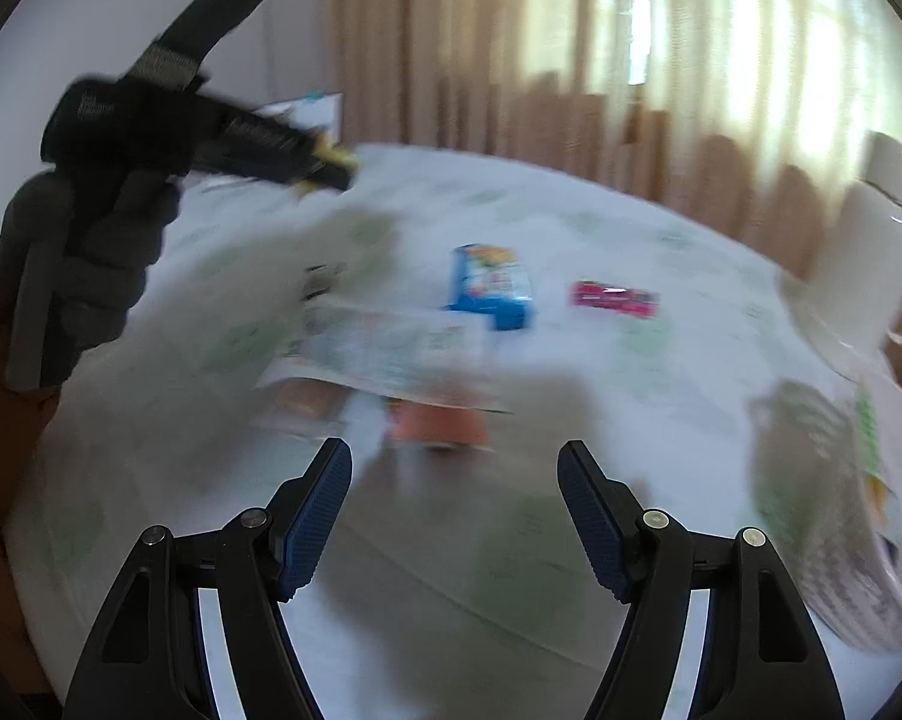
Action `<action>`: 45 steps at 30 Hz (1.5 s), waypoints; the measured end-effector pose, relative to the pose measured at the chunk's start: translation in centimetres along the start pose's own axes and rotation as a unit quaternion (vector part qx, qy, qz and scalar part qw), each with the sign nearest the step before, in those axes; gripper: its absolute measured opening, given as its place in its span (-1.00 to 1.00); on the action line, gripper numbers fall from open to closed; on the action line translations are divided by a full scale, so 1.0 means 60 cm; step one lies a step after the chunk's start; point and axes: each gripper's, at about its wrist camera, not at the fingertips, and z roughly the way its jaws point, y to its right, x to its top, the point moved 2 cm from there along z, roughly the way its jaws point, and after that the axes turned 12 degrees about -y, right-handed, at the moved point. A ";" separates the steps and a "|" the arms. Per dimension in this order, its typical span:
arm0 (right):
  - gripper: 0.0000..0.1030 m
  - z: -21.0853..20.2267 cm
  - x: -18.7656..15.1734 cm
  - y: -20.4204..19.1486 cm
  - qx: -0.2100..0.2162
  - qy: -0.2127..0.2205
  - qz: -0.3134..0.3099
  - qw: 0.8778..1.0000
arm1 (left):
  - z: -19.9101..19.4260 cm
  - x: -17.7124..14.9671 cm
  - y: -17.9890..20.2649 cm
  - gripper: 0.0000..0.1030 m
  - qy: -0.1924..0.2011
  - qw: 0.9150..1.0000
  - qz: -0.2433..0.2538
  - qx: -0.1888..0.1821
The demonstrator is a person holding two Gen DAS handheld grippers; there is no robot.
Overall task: Organize snacks
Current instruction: 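Grasp the white printed bag with the right gripper while the left gripper holds the jelly cup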
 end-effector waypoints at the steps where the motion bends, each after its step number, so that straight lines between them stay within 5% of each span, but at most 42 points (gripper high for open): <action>1: 0.40 0.007 0.006 0.001 0.013 -0.008 0.009 1.000 | -0.003 -0.001 -0.001 -0.22 0.002 1.000 -0.001 0.000; 7: 0.52 0.037 0.051 0.036 0.102 -0.020 0.132 0.986 | -0.010 -0.001 -0.020 -0.22 0.000 1.000 -0.018 -0.006; 12: 0.65 0.053 0.088 0.030 0.065 -0.005 0.133 0.989 | -0.009 -0.003 -0.025 -0.22 -0.008 1.000 -0.026 -0.010; 18: 0.65 0.093 0.109 -0.005 0.074 -0.035 0.107 0.991 | -0.012 -0.005 -0.026 -0.22 -0.006 0.999 -0.030 -0.015; 27: 0.76 0.122 0.113 -0.035 0.014 -0.049 0.073 0.996 | -0.012 -0.010 -0.023 -0.22 -0.010 0.999 -0.029 -0.015; 30: 0.65 0.122 0.110 -0.038 -0.002 -0.044 0.070 0.997 | -0.012 -0.011 -0.022 -0.22 -0.009 0.999 -0.028 -0.013; 34: 0.16 0.108 0.109 -0.044 0.010 -0.026 0.070 0.997 | -0.011 -0.011 -0.021 -0.21 -0.010 0.999 -0.029 -0.012; 45: 0.07 0.049 0.108 -0.028 0.025 0.033 0.100 0.994 | -0.009 -0.012 -0.019 -0.21 -0.011 0.999 -0.029 -0.009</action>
